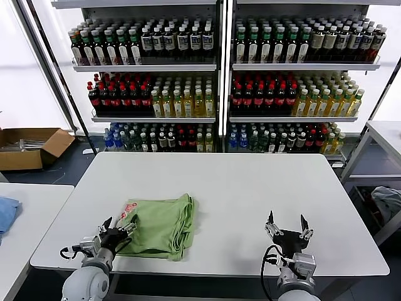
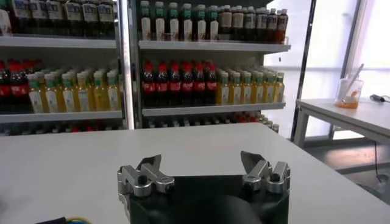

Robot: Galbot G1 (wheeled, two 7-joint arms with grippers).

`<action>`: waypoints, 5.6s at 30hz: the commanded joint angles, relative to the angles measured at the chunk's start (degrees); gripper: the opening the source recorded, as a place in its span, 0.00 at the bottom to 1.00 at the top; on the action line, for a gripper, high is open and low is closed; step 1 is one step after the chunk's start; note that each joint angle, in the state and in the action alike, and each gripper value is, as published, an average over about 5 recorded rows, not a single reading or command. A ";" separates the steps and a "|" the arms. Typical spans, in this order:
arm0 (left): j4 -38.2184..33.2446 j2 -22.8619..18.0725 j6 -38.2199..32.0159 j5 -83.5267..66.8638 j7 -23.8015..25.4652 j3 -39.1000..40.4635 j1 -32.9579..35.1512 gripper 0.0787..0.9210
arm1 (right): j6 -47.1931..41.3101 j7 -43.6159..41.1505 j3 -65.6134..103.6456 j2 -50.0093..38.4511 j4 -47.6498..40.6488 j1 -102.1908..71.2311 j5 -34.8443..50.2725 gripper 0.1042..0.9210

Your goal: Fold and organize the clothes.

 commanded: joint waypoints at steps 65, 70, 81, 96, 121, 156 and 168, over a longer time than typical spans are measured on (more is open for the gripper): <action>-20.98 7.07 3.61 0.33 -0.03 10.11 1.68 0.01 | 0.49 0.40 1.28 0.30 0.77 -2.47 -0.92 0.88; -19.96 0.59 4.52 4.64 -1.10 22.85 0.49 0.01 | 1.16 0.40 2.03 1.40 1.33 -4.39 -2.22 0.88; -9.27 -2.86 3.35 8.98 -0.42 26.68 -4.23 0.01 | 1.46 0.39 1.65 4.18 2.38 -6.18 -5.29 0.88; -10.56 -6.61 -1.96 -2.80 -1.38 27.08 -4.27 0.22 | 1.43 0.39 0.15 4.68 1.81 -6.29 -6.36 0.88; -23.65 -1.72 0.88 2.32 -10.68 7.55 6.31 0.88 | -11.66 3.61 -16.69 0.59 -12.92 18.36 26.87 0.88; -22.00 -2.40 1.38 1.44 -11.66 5.91 6.43 0.88 | -11.60 4.86 -22.22 4.75 -20.50 21.13 27.28 0.53; -21.73 -3.27 1.31 1.47 -11.68 6.68 6.26 0.88 | -11.42 4.84 -21.03 4.02 -19.24 19.63 24.33 0.14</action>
